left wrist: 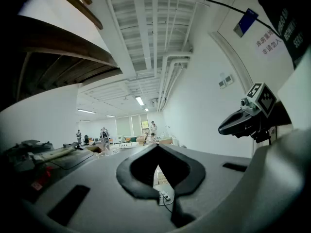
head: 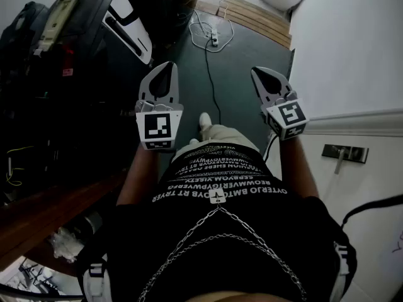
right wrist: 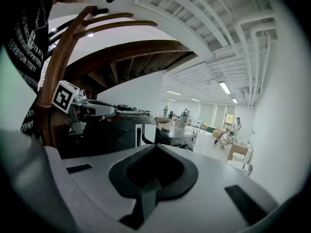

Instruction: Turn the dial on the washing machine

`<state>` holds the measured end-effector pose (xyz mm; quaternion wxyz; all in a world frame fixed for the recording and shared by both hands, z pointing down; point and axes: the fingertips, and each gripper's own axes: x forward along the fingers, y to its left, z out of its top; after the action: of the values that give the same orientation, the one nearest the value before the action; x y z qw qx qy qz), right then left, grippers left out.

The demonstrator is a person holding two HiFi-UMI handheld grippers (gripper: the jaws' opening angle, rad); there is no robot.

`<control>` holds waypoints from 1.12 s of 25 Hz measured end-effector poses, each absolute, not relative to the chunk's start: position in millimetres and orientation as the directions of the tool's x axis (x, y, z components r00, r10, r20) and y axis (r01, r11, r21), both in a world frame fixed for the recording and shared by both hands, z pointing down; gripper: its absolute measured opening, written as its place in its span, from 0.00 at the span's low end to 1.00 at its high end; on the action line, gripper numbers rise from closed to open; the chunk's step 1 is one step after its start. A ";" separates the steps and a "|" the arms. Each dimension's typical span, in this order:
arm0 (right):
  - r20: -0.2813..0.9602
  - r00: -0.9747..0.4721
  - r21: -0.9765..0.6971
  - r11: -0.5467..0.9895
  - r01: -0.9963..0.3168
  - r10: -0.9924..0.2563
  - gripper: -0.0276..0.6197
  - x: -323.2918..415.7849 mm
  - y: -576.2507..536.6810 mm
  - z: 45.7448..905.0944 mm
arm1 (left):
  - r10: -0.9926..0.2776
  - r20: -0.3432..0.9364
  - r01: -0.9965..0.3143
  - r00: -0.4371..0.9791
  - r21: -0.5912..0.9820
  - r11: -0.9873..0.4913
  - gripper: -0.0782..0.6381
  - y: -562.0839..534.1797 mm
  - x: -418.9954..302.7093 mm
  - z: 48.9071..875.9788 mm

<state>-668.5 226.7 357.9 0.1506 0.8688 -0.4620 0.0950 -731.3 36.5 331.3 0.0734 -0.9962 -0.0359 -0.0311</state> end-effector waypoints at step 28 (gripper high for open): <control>0.323 0.542 0.113 -0.537 -0.836 -0.776 0.04 -510.3 290.7 364.5 | 0.117 0.072 0.125 0.990 -0.110 -0.986 0.12 85.6 -576.0 321.9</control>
<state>-510.3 290.7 364.5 0.1279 0.8687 -0.4638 0.1177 -576.0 85.6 321.9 0.0573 -0.9960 -0.0607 -0.0329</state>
